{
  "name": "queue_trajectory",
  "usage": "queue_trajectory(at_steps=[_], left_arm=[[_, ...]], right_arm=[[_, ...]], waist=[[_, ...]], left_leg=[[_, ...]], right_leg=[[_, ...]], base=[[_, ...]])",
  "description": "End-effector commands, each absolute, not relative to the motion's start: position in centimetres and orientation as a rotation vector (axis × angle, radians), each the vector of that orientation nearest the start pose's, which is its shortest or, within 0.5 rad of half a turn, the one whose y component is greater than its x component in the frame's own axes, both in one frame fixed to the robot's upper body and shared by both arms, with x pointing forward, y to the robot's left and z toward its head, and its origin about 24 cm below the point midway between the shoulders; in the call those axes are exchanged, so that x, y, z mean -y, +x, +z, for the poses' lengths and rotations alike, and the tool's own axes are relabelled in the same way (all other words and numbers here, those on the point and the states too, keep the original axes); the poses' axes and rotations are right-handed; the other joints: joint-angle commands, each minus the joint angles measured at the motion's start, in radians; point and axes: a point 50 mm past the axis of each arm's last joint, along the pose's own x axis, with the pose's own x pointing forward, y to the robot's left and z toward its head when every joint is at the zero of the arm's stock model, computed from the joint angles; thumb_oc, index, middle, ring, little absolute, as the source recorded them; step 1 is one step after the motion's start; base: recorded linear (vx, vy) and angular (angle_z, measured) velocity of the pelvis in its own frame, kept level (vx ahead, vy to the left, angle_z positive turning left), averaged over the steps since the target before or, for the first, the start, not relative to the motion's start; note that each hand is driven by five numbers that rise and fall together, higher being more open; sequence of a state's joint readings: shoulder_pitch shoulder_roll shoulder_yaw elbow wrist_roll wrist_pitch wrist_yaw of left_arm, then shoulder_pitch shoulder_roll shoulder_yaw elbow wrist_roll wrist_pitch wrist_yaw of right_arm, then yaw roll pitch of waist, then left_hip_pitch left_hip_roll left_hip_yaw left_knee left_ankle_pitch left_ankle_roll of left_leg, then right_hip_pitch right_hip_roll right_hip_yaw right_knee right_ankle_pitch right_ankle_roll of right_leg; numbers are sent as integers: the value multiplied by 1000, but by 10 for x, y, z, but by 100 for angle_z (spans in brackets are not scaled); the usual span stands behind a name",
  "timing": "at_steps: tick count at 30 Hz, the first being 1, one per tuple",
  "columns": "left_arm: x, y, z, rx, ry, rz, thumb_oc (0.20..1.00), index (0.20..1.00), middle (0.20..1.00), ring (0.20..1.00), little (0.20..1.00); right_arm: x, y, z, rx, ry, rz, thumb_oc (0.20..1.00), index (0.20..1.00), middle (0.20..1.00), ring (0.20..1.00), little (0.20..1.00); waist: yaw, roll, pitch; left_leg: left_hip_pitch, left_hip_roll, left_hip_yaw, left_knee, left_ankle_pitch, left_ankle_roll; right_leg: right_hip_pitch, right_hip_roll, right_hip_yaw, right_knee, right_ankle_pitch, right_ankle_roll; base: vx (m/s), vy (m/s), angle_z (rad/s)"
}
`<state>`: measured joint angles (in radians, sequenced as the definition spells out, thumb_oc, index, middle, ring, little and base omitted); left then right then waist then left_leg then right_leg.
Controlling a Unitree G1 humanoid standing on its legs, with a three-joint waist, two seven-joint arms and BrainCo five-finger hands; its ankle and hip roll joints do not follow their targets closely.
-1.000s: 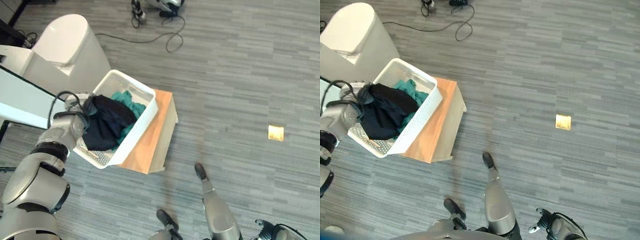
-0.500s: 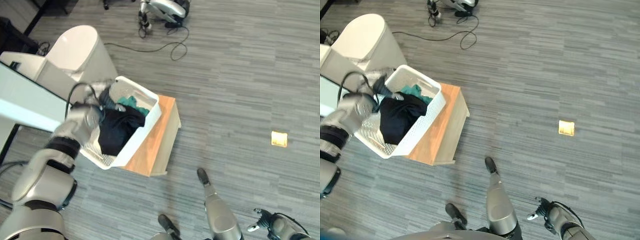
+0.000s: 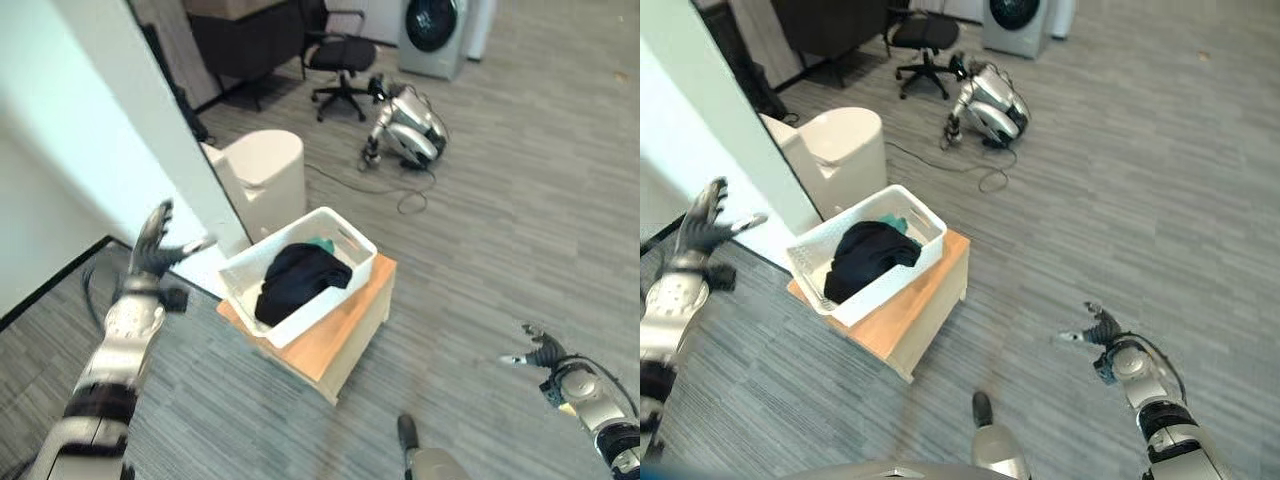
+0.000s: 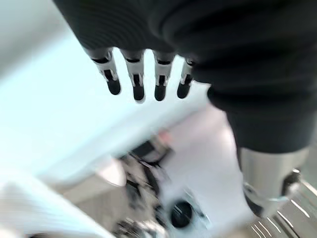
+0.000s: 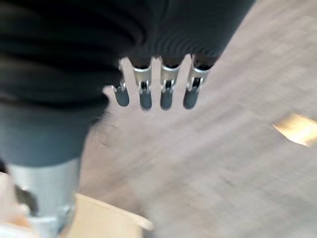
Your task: Pick up bed clothes into laundry basket.
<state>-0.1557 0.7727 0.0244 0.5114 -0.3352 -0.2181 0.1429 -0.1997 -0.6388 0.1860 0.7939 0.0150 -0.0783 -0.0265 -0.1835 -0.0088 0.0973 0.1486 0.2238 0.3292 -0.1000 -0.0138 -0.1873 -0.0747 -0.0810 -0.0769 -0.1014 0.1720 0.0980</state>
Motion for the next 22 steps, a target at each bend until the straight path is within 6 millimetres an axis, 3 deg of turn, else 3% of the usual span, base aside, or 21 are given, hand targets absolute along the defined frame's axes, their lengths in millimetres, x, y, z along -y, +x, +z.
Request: queue_trajectory(at_steps=[1,4,5,7,8,9,10,11,12,13,15,20,22], left_arm=[[-362,259,99,88,332,391,1000,1000,1000,1000,1000],[-368,243,84,59,277,410,1000,1000,1000,1000,1000],[-357,246,73,45,253,395,1000,1000,1000,1000,1000],[-361,246,76,51,297,418,1000,1000,1000,1000,1000],[-358,248,73,41,320,417,1000,1000,1000,1000,1000],[-359,244,69,32,307,438,1000,1000,1000,1000,1000],[-360,242,68,28,309,440,1000,1000,1000,1000,1000],[-368,229,60,8,285,495,1000,1000,1000,1000,1000],[-370,227,49,-37,277,515,1000,1000,1000,1000,1000],[-370,227,49,-36,277,515,1000,1000,1000,1000,1000],[-371,229,37,-85,228,536,1000,1000,1000,1000,1000],[-377,234,33,-138,257,538,1000,1000,1000,1000,1000],[-350,268,61,6,271,471,1000,1000,1000,1000,1000]], right_arm=[[326,262,9,-379,-568,-144,1000,1000,1000,1000,1000],[332,255,20,-296,-438,-189,1000,1000,1000,1000,1000],[269,272,3,-221,-330,-115,1000,1000,1000,1000,1000],[273,273,-2,-242,-253,-129,1000,1000,1000,1000,1000],[213,269,-10,-164,-151,-20,1000,1000,1000,1000,1000],[186,266,-2,-100,-75,66,1000,1000,1000,1000,1000],[185,264,-3,-104,-73,68,1000,1000,1000,1000,1000],[165,257,23,34,-100,171,1000,1000,1000,1000,1000],[147,253,27,67,-96,235,1000,1000,1000,1000,1000],[147,253,26,67,-96,236,1000,1000,1000,1000,1000],[123,251,25,65,-34,317,1000,1000,1000,1000,1000],[105,249,16,21,-16,399,1000,1000,1000,1000,1000],[90,244,7,-17,-18,450,1000,1000,1000,1000,1000]], waist=[[-8,-42,-21],[-8,-64,-34],[4,-61,-36],[14,-68,-46],[8,-68,-44],[5,-67,-42],[3,-68,-45],[-6,-68,-49],[-12,-69,-59],[-12,-69,-59],[-20,-72,-67],[-36,-74,-71],[-44,-75,-74]], left_leg=[[26,6,-26,13,-4,14],[19,1,-39,13,-7,17],[25,0,-43,13,-15,20],[14,-7,-58,13,-12,24],[16,-11,-58,13,-13,26],[14,-13,-55,13,-12,28],[15,-14,-55,13,-13,28],[22,-18,-52,13,-16,31],[27,-22,-49,13,-20,33],[27,-22,-49,13,-20,33],[36,-27,-46,13,-23,36],[51,-29,-31,13,-25,37],[54,-29,-28,13,-26,40]], right_leg=[[-5,-112,-16,39,-47,105],[2,-122,-29,37,-41,112],[11,-127,-35,38,-42,113],[11,-136,-45,38,-36,115],[15,-139,-44,39,-30,115],[11,-142,-42,40,-25,116],[12,-142,-41,40,-25,116],[10,-143,-35,40,-22,118],[12,-145,-29,39,-22,119],[12,-145,-29,40,-22,119],[10,-145,-17,40,-19,118],[9,-143,-2,43,-17,118],[8,-142,3,42,-15,118]], base=[[-18,60,32],[-13,59,24],[-26,68,14],[-24,68,6],[-3,79,17],[-4,67,23],[6,86,14],[14,92,2],[14,91,0],[12,53,-2],[12,37,-9],[10,24,-11],[15,2,-5]])
